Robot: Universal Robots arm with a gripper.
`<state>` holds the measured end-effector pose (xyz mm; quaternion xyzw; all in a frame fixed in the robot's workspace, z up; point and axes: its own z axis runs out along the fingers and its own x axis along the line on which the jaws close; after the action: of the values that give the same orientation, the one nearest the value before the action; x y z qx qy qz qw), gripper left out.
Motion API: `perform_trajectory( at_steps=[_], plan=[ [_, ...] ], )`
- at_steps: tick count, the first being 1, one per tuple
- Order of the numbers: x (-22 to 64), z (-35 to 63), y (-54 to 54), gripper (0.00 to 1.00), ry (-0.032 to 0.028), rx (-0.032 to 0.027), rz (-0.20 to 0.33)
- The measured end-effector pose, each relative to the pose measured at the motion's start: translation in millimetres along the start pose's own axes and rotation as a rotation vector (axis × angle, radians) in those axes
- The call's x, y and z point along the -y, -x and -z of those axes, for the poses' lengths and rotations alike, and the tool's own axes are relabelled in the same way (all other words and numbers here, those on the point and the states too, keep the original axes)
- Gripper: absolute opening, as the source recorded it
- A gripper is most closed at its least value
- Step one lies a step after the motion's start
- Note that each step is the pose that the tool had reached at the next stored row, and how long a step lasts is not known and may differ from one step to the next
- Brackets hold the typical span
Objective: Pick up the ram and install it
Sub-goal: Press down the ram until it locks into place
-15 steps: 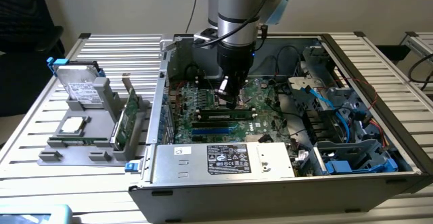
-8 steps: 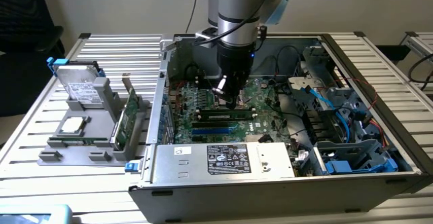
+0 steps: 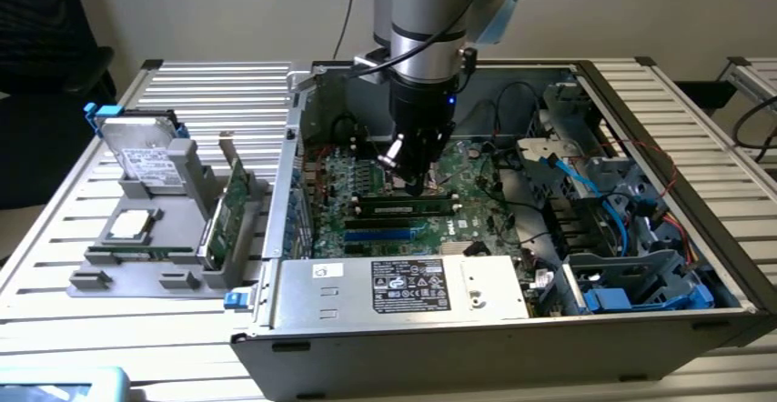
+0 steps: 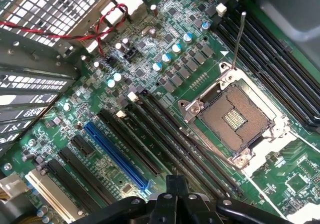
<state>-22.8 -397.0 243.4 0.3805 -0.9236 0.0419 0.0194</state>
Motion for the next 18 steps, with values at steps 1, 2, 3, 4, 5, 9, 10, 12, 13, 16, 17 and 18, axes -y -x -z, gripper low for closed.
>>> perform_trajectory(
  at_steps=[1,2,3,4,5,9,10,12,13,16,17,18],
  plan=[
    [0.0,-0.1,0.0,0.11,-0.0004,0.0006,-0.013],
    [-0.1,-0.1,0.0,0.11,-0.0008,0.0012,-0.025],
    [0.0,-0.1,0.0,0.11,-0.0013,0.0017,-0.037],
    [-0.1,-0.1,0.0,0.11,-0.0019,0.0024,-0.048],
    [-0.1,-0.1,-0.1,0.11,-0.0026,0.0031,-0.06],
    [-0.1,-0.2,-0.1,0.11,-0.0063,0.0071,-0.108],
    [0.0,-0.2,0.0,0.11,-0.0073,0.0082,-0.12],
    [0.0,-0.3,0.0,0.11,-0.0089,0.01,-0.143],
    [-0.1,-0.3,0.0,0.11,-0.0097,0.0108,-0.155],
    [-0.1,-0.4,-0.1,0.11,-0.0119,0.0132,-0.191],
    [-0.1,-0.4,-0.1,0.11,-0.0126,0.014,-0.203],
    [-0.1,-0.4,-0.1,0.11,-0.0134,0.0147,-0.215]
  ],
)
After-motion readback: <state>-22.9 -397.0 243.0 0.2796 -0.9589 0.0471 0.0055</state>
